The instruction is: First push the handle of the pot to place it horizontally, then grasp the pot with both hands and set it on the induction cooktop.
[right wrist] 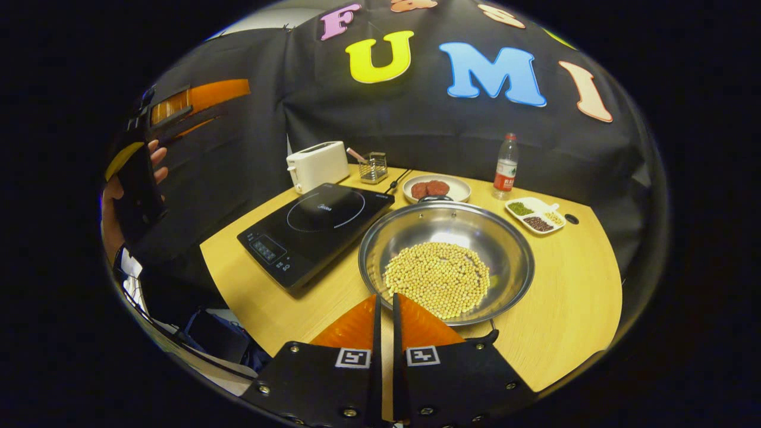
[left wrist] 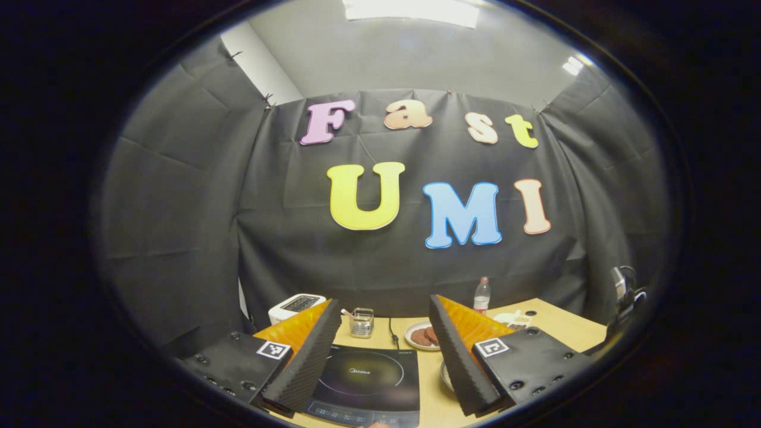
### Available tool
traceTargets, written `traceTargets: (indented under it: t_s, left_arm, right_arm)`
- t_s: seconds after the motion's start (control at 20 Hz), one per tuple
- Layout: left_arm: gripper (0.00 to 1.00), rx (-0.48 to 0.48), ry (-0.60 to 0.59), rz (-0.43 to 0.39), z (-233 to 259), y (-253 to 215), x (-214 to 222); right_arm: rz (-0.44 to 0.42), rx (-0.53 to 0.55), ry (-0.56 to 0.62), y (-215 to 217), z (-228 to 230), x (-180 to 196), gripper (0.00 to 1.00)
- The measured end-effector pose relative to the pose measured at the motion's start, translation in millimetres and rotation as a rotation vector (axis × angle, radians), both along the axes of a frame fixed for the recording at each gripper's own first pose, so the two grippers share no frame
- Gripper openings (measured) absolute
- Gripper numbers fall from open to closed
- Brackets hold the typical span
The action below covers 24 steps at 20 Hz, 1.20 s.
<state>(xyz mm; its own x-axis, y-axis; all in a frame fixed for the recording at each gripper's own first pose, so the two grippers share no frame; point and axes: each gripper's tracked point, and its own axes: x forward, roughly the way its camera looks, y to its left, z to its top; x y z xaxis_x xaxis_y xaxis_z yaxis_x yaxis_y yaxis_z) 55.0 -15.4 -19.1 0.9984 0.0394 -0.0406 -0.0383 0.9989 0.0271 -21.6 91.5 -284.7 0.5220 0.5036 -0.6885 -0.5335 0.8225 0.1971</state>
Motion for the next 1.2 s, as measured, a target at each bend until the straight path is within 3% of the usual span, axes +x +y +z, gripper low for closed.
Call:
traceTargets:
  t_s: [0.2,0.45,0.55,1.2]
  left_arm:
    - [0.99,0.026,0.007,0.001,1,-13,8]
    - [0.99,0.03,0.02,0.0,-6,-27,18]
    - [0.99,0.036,0.024,0.004,-8,-31,25]
    - [0.94,0.029,0.029,-0.021,-16,-67,52]
  right_arm:
    - [0.005,-0.009,0.116,-10,-30,-8,0.08]
    - [-0.021,-0.024,0.18,-26,-51,-6,0.08]
    - [-0.022,-0.019,0.196,-31,-53,-6,0.01]
    - [-0.093,-0.111,0.192,-94,-53,12,0.01]
